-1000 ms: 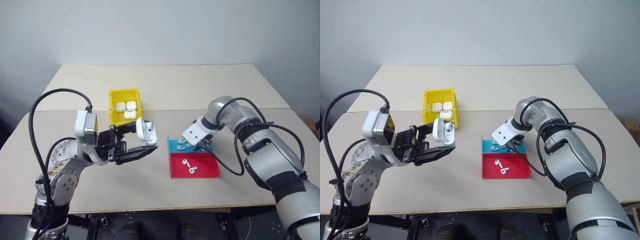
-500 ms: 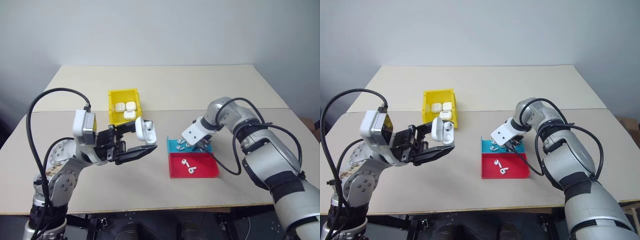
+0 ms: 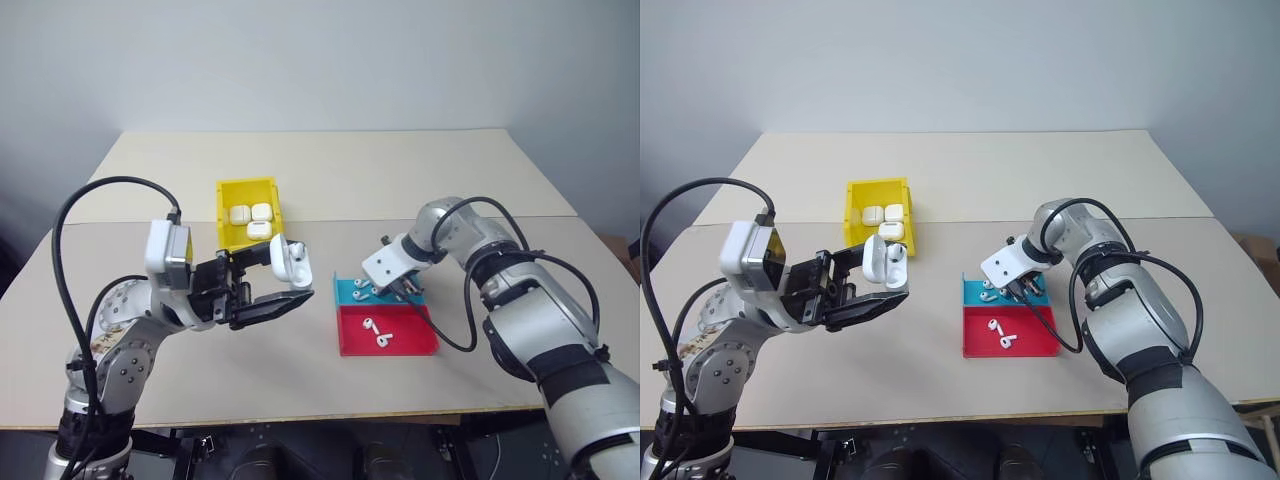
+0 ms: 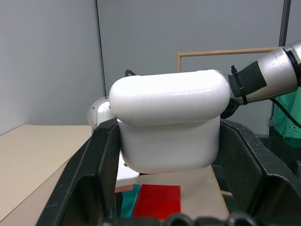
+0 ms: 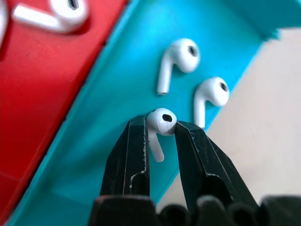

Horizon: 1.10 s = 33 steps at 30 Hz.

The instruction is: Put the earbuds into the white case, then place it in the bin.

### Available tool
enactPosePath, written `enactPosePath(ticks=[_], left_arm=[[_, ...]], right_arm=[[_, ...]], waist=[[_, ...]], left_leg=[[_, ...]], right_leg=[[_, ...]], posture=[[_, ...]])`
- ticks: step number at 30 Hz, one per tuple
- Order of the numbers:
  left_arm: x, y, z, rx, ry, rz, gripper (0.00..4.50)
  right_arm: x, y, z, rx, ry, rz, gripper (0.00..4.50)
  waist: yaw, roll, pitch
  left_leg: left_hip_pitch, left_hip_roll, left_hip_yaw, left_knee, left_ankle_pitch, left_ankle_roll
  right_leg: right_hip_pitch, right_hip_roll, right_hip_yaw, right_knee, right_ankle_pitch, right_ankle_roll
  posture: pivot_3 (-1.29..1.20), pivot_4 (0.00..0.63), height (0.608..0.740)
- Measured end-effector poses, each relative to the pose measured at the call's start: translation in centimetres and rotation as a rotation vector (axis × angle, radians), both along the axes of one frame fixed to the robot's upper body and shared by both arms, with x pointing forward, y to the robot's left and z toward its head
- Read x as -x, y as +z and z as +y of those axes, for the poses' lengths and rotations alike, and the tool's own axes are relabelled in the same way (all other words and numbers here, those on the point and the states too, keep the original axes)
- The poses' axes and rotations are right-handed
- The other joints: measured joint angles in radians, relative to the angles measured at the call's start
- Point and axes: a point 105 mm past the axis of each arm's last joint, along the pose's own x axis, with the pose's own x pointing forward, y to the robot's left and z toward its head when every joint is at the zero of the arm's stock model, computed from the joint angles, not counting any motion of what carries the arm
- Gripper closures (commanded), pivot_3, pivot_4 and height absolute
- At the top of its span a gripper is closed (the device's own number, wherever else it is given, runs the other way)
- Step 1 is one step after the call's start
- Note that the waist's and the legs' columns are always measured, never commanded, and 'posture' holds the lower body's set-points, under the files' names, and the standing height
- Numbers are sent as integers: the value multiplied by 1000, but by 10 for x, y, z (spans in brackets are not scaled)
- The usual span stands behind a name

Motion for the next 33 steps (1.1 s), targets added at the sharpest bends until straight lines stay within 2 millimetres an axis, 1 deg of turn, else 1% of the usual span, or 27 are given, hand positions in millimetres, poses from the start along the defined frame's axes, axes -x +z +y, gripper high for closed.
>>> enactPosePath(ticks=[2, 3, 5, 6, 7, 9, 11, 12, 14, 15, 16, 18, 20, 23, 28, 33], left_arm=[[-1, 1, -1, 1, -12, -3, 1679], [-3, 3, -1, 3, -22, -8, 1679], [-5, 5, -3, 10, -37, -13, 1679], [-7, 6, -4, 15, -44, -13, 1679], [-8, 5, -3, 16, -47, -11, 1679], [-15, 7, -7, 38, -64, -5, 1679], [-22, 6, -11, 41, -65, -4, 1679], [-25, 5, -13, 41, -75, 3, 1679], [-29, 4, -17, 40, -92, 11, 1679], [-31, 5, -20, 39, -103, 10, 1679], [-32, 6, -21, 37, -106, 7, 1679], [-35, 9, -26, 36, -120, -1, 1679], [-36, 10, -29, 37, -136, -1, 1679], [-38, 10, -32, 34, -153, 0, 1679], [-41, 14, -33, 26, -165, -10, 1679], [-42, 13, -34, 26, -166, -7, 1679]], right_arm=[[0, 16, -5, -90, -64, 22, 3866], [2, 34, -7, -199, -112, 42, 3866], [8, 62, -12, -358, -173, 53, 3866], [16, 75, -13, -445, -185, 62, 3866], [24, 84, -11, -518, -192, 87, 3866], [48, 97, -7, -779, -230, 222, 3866], [65, 111, 0, -1003, -269, 349, 3866], [74, 124, 2, -1124, -298, 401, 3866], [90, 144, 6, -1267, -301, 445, 3866], [103, 152, 11, -1336, -280, 463, 3866], [109, 154, 15, -1356, -275, 476, 3866], [126, 149, 27, -1392, -283, 519, 3866], [135, 146, 34, -1406, -291, 548, 3866], [144, 145, 39, -1428, -306, 547, 3866], [150, 139, 46, -1423, -339, 559, 3866], [149, 137, 50, -1408, -351, 550, 3866]], waist=[[3, 0, 0], [7, 0, 0], [11, 0, 0], [14, 0, 0], [15, 0, 0], [20, 0, 0], [21, 0, 0], [21, 0, 0], [20, 0, 0], [22, 0, 0], [22, 0, 0], [24, 0, 0], [24, 0, 0], [25, 0, 0], [22, 0, 0], [22, 0, 0]], left_leg=[[0, 0, 0, 0, 0, 0], [-1, 0, -1, 0, 0, 0], [-1, 0, -1, 0, -1, 1], [-1, 0, -1, 0, -1, 1], [-1, 0, -1, 0, -1, 2], [-1, 0, -1, 1, -1, 2], [-1, 0, -1, 1, -2, 4], [0, 0, -1, 1, -3, 5], [0, 0, -2, 0, -4, 7], [0, 1, -2, -1, -4, 7], [0, 1, -2, -1, -4, 7], [0, 0, -2, -1, -5, 8], [-1, 0, -2, 0, -5, 8], [-1, 0, -2, 0, -5, 8], [-1, 0, -2, 0, -5, 9], [-1, 0, -3, 0, -5, 9]], right_leg=[[0, 0, 0, -1, 0, 0], [0, 0, -1, -1, 0, 0], [1, 0, -1, -1, 0, 0], [1, 0, -2, -2, 0, 0], [1, 0, -1, -2, 0, 0], [1, 0, -2, -1, 0, 0], [0, 0, -1, 0, 0, 0], [0, 0, -1, 1, 0, -1], [1, 1, -1, 1, 0, -1], [1, 1, -2, 0, 0, -1], [1, 1, -1, 0, 0, -1], [1, 1, -1, -1, 0, -1], [1, 0, -1, -1, 0, -1], [1, 1, -1, -1, 0, -1], [1, 1, -1, -1, 0, -1], [1, 1, -1, -1, 0, -1]], posture=[[0, 150, 740], [0, 150, 740], [0, 150, 740], [0, 150, 740], [0, 150, 740], [0, 150, 740], [0, 150, 740], [0, 150, 740], [0, 150, 740], [0, 150, 740], [0, 150, 740], [0, 150, 740], [0, 150, 740], [0, 150, 740], [0, 150, 740], [0, 150, 740]])
